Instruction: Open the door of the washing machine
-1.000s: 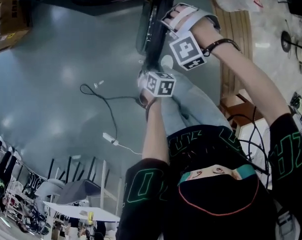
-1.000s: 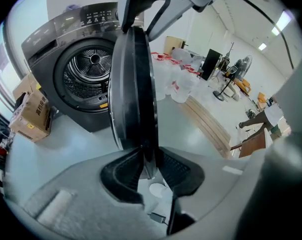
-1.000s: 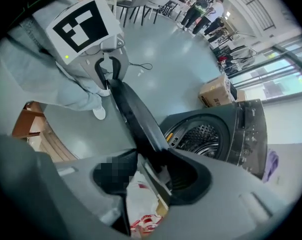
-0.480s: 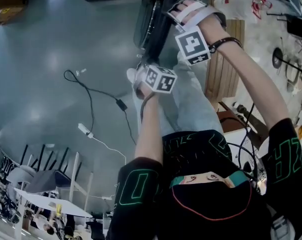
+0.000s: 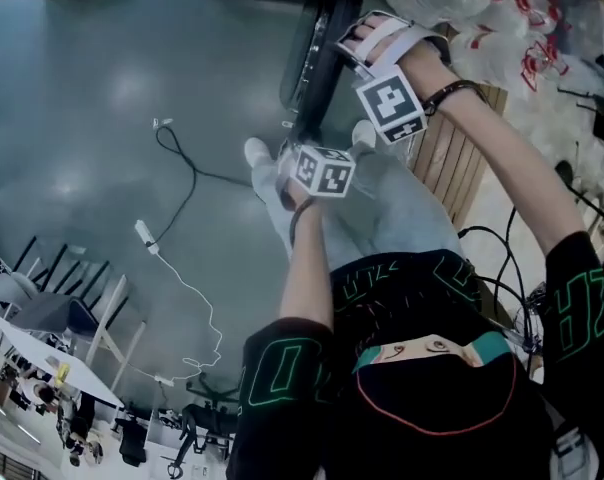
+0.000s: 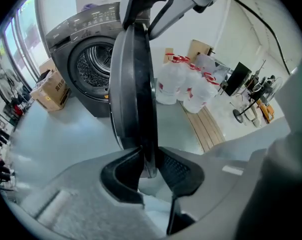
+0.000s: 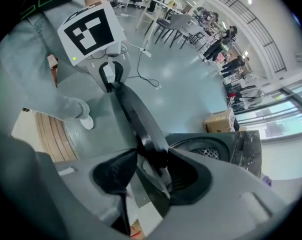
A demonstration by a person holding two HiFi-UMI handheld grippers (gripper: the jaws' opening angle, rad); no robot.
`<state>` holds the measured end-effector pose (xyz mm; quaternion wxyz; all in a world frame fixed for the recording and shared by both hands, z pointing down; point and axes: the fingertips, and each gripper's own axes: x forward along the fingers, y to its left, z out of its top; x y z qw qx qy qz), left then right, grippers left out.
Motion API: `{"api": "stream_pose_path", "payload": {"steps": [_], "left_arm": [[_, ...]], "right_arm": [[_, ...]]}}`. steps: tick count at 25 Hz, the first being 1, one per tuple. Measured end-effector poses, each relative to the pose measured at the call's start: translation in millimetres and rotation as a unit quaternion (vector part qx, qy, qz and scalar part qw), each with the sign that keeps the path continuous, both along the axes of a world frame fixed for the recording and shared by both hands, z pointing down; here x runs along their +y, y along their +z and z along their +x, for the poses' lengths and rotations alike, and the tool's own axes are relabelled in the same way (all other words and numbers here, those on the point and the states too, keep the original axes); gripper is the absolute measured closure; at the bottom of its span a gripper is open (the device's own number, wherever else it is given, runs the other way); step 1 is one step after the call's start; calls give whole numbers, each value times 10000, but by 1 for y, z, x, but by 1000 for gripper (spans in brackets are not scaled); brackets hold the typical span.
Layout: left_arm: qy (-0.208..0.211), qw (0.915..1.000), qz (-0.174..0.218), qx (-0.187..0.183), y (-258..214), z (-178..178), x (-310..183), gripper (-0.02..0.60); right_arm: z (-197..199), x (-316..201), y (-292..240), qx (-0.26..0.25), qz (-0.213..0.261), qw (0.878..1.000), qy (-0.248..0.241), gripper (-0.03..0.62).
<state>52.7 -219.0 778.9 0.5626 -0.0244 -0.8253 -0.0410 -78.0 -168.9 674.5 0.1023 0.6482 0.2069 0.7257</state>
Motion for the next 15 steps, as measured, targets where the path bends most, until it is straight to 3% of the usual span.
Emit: {"api": "stream_pose_path", "payload": {"steps": [9,15], "left_arm": [[328,9985,436,-19,-2,-15,-42,476],[711,9942,802,-121,-24,-5,-26,429]], "right_arm": [[-9,-22,0,-183,88,9989,-411,410],[-12,-16,-3,-340,258,9990,-147,405]]}}
